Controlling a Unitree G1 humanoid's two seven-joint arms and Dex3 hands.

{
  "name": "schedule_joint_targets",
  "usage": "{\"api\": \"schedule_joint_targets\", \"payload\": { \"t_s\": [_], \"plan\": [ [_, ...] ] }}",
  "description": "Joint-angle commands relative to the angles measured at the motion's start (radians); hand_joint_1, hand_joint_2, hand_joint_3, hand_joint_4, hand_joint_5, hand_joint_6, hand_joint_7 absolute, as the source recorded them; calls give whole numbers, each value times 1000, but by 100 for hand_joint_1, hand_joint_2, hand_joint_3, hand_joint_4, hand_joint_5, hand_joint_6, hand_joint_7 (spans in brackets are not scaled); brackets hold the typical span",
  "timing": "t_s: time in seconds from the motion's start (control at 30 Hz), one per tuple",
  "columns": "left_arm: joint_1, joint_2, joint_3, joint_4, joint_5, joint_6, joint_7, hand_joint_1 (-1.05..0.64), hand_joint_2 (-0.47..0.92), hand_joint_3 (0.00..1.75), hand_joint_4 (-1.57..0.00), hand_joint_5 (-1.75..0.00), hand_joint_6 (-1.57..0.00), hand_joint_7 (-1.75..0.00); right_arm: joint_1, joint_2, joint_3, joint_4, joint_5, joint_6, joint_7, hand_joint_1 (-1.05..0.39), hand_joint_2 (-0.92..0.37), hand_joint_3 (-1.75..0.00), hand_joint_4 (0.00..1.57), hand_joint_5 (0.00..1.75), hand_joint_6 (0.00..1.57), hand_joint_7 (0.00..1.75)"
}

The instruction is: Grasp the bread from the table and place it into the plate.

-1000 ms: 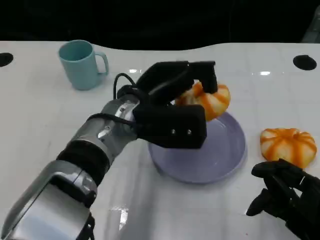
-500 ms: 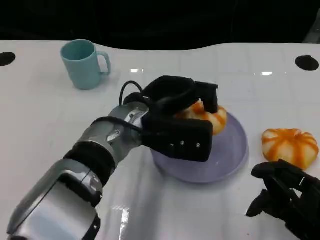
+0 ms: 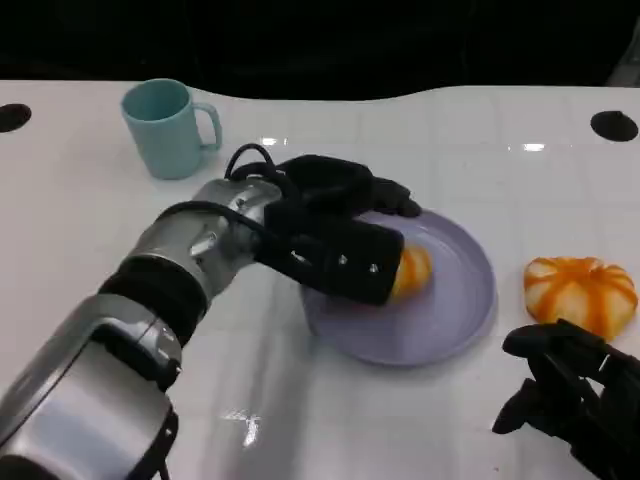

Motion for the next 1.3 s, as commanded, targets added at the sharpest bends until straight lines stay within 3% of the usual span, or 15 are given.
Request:
{"api": "schedule_joint_targets", "payload": {
  "t_s": [0.03, 0.33, 0.5, 0.63, 0.8, 0.87, 1.0, 1.1, 1.17, 1.23, 1.27, 1.3],
  "plan": [
    [-19, 32, 19, -30, -29, 10, -61, -92, 92, 60, -22, -15, -33, 0, 3, -11, -8, -7, -4, -7, -7, -46, -92, -28, 59, 148, 55, 114],
    [41, 77, 115, -108, -161, 20, -170, -84, 92, 53, -29, -16, -38, -2, 4, -12, -13, -6, -3, -6, -4, -46, -92, -29, 59, 148, 55, 114],
    [102, 90, 189, -159, -257, 16, -182, -71, 92, 41, -43, -22, -47, -5, 4, -14, -14, -8, -3, -3, -4, -47, -92, -28, 58, 148, 54, 114],
    [211, 68, 338, -225, -462, 26, -213, -60, 92, 38, -67, -41, -63, -11, 9, -15, -13, -14, -6, -3, -6, -46, -92, -29, 57, 148, 53, 115],
    [275, 38, 428, -296, -624, 104, -288, -51, 92, 37, -74, -54, -73, -13, 9, -16, -13, -12, -6, -3, -2, -47, -92, -28, 57, 148, 53, 116],
    [339, 19, 492, -365, -740, 169, -330, -53, 92, 42, -76, -59, -77, -14, 12, -13, -15, -15, -1, -4, -1, -46, -92, -29, 57, 148, 52, 116],
    [486, -15, 615, -592, -1027, 487, -400, -59, 92, 39, -79, -75, -87, -18, 14, -10, -17, -16, 2, -6, -1, -46, -92, -29, 59, 148, 52, 116],
    [579, -20, 650, -758, -1141, 665, -373, -59, 92, 40, -71, -99, -85, -27, 16, -11, -16, -19, 0, -5, -3, -46, -92, -28, 59, 147, 53, 115],
    [614, -20, 662, -829, -1177, 742, -353, -58, 92, 47, -65, -117, -76, -53, 17, -10, -16, -23, 0, -2, -6, -46, -92, -28, 59, 147, 53, 115],
    [668, -23, 681, -917, -1219, 826, -310, -57, 92, 49, -63, -121, -72, -63, 19, -9, -16, -26, 0, 0, -8, -46, -92, -28, 59, 147, 53, 115],
    [702, -25, 693, -969, -1245, 875, -281, -58, 92, 52, -60, -140, -65, -91, 20, -9, -16, -29, 0, 1, -9, -46, -92, -28, 59, 147, 52, 115],
    [743, -30, 707, -1027, -1278, 925, -250, -58, 92, 53, -59, -148, -61, -103, 20, -10, -16, -29, -2, -3, -6, -46, -92, -29, 59, 147, 52, 115]
  ]
}}
